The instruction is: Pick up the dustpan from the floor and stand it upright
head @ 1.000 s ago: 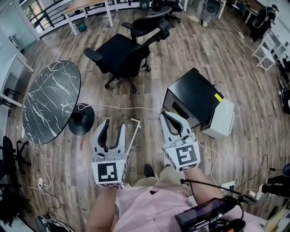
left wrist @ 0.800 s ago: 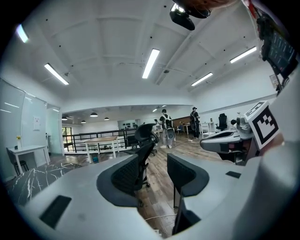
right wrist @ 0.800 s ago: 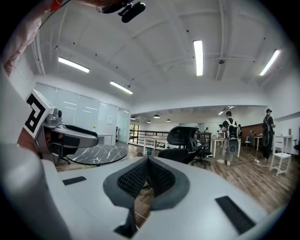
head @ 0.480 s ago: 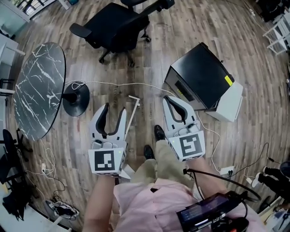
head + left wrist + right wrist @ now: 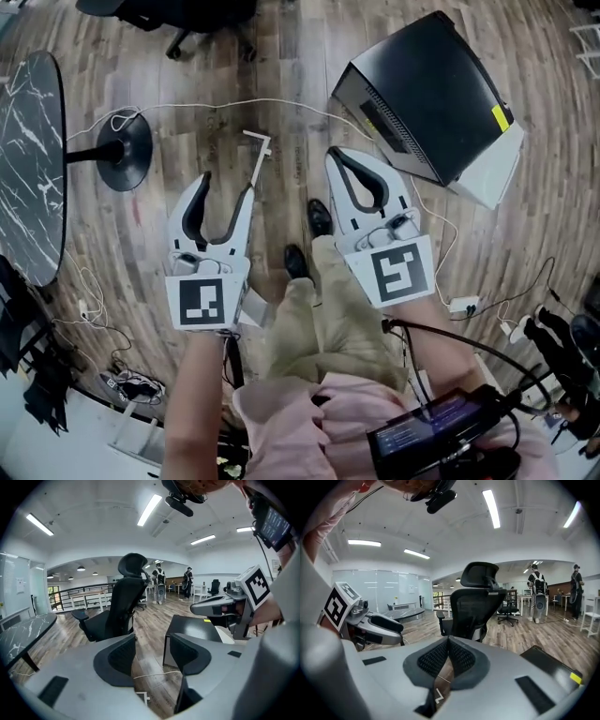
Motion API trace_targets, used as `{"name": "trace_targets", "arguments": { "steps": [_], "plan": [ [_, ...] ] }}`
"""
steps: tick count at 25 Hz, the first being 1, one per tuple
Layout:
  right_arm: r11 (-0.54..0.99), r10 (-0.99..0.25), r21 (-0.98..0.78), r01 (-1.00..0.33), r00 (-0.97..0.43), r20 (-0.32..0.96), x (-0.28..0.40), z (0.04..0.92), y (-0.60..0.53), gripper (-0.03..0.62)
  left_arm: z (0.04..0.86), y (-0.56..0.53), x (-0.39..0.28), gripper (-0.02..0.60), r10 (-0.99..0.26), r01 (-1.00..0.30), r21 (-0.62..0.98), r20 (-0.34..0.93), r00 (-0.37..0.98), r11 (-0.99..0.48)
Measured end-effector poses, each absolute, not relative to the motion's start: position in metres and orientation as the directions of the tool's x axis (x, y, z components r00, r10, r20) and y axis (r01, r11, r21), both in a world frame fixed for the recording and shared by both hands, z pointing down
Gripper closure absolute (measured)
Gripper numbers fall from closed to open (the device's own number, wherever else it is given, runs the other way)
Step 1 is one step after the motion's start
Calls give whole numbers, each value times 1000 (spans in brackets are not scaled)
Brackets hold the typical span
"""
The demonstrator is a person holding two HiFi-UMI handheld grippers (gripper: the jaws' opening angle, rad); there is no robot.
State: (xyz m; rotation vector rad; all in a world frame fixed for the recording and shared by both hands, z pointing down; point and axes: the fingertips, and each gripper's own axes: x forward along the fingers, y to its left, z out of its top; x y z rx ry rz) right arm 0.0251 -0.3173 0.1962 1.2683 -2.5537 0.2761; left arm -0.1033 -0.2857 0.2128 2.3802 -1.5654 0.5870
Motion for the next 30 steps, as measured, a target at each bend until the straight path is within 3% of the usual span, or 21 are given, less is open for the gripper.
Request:
{"name": "trace_targets", "arguments": {
  "steps": [8, 30],
  "plan": [
    [608, -713, -95, -788, -595, 370, 32, 291, -337, 594, 334, -293, -88, 351, -746, -903, 5, 562, 359, -430],
    [658, -666, -111, -745, -644, 375, 12, 469, -338, 592, 616, -293, -114, 351, -612, -882, 42, 705, 360, -470]
  ]
}}
